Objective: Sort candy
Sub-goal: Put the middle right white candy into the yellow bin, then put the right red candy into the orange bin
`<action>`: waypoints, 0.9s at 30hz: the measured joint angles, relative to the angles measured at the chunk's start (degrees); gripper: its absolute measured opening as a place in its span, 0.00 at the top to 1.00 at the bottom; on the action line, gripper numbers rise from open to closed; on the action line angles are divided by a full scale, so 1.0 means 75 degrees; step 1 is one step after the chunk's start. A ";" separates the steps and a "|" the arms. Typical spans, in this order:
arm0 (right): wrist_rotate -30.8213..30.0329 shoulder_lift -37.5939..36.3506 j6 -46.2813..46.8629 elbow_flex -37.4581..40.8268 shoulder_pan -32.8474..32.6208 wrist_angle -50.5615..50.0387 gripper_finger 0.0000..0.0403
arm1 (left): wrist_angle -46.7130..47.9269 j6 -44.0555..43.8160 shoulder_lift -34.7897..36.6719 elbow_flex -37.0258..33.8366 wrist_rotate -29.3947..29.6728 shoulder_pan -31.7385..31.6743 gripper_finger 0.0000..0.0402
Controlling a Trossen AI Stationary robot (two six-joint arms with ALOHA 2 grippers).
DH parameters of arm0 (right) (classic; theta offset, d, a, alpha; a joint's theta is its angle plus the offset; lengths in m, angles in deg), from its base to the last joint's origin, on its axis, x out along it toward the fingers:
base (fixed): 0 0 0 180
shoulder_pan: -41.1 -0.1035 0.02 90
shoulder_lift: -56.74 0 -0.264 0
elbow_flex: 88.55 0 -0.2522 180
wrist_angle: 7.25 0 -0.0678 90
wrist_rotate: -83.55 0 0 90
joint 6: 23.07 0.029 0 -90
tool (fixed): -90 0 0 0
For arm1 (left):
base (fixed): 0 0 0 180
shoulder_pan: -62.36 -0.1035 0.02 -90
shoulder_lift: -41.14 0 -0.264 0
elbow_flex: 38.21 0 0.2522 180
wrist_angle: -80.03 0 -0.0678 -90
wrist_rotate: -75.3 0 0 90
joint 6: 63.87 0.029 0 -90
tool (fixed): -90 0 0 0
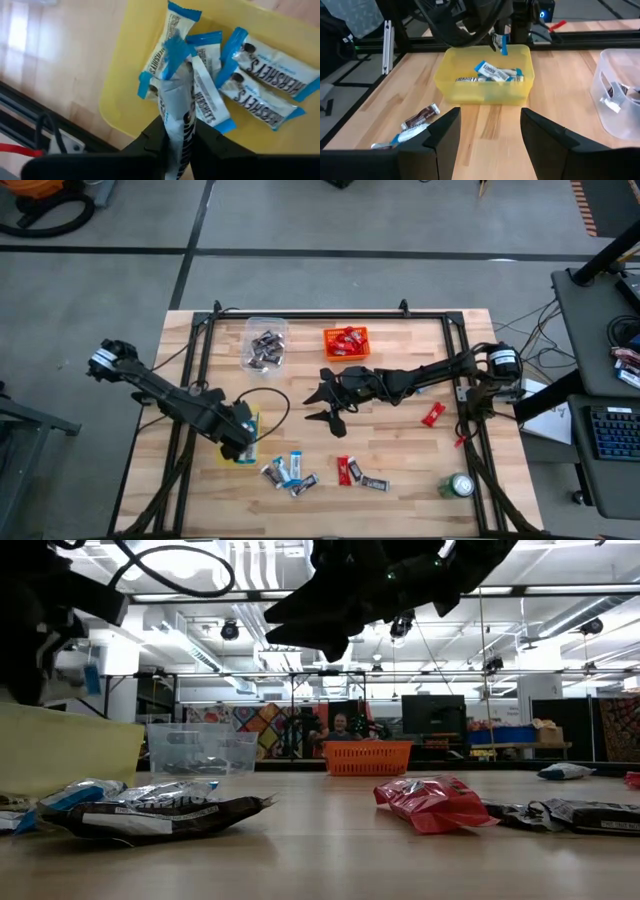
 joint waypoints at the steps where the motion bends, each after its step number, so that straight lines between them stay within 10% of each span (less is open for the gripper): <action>1: 0.0000 -0.0052 0.0018 0.0001 0.0000 -0.0122 0.52 | -0.0002 0.0067 -0.0062 0.0000 0.0046 0.0000 0.87; 14: -0.0386 -0.1221 0.2681 0.0001 0.0058 -0.3162 0.52 | -0.0069 0.0289 -0.0281 0.0023 0.0399 0.0003 0.66; 27: -0.2263 -0.1665 0.5704 0.0001 0.0085 -0.9994 0.52 | -0.2319 0.2383 -0.0243 0.0486 0.1787 0.0268 0.68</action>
